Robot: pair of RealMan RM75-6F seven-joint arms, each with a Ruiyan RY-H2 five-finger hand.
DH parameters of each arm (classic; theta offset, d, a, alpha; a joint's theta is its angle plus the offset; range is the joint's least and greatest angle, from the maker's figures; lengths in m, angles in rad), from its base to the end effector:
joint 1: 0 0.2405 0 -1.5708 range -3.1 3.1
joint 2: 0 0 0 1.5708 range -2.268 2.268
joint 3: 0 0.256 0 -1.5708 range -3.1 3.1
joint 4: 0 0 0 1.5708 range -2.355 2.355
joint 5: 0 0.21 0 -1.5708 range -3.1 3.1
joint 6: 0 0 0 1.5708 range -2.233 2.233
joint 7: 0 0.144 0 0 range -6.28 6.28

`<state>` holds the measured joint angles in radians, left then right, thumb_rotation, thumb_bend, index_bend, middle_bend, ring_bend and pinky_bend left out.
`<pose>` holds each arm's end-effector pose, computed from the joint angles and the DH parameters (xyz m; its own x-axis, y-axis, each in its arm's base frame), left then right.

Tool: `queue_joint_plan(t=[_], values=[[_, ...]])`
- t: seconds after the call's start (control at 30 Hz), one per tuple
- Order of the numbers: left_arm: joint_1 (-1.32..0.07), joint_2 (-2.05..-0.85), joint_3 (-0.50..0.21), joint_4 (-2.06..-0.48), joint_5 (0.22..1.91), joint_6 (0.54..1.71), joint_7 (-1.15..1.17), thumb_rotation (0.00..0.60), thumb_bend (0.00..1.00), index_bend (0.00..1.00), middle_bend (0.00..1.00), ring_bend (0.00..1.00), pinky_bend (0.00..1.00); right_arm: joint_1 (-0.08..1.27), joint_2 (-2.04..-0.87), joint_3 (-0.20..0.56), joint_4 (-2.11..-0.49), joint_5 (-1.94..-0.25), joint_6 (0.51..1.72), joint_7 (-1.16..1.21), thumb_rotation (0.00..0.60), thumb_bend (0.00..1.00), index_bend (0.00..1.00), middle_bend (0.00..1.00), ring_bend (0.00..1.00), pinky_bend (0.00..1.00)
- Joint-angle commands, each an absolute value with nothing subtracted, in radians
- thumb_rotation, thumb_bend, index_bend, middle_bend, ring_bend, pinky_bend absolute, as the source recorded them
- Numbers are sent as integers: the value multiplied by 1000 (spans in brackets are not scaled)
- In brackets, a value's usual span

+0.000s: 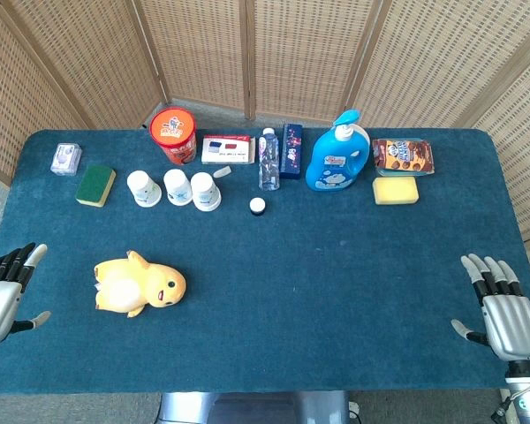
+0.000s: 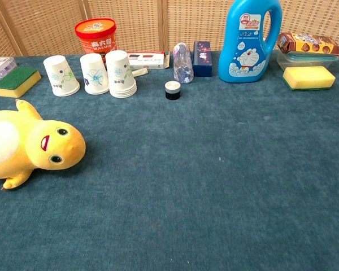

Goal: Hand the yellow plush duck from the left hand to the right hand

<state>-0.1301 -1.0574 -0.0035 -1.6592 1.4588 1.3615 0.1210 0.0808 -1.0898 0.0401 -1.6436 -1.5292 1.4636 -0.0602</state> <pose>-0.3149 0.1832 0.1546 0.5128 0.1498 0.8454 0.8567 -0.0252 -0.5152 -0.3058 -0.1772 0.1597 0.4508 -0.0330 0.8920 -0.8924 -0.0376 0.4497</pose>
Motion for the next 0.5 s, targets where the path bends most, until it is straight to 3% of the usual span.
queue_joint_plan(t=[0.03, 0.5], values=[[-130, -1058, -1, -1662, 1457, 1358, 120, 600, 0, 0, 0, 0, 74, 82, -1092, 35, -1641, -1533, 1458, -68, 600, 0, 0, 0, 0, 0], [-180, -1108, -9, -1626, 1464, 1285, 73, 600, 0, 0, 0, 0, 63, 86, -1090, 31, -1656, -1538, 1449, -69, 600, 0, 0, 0, 0, 0]])
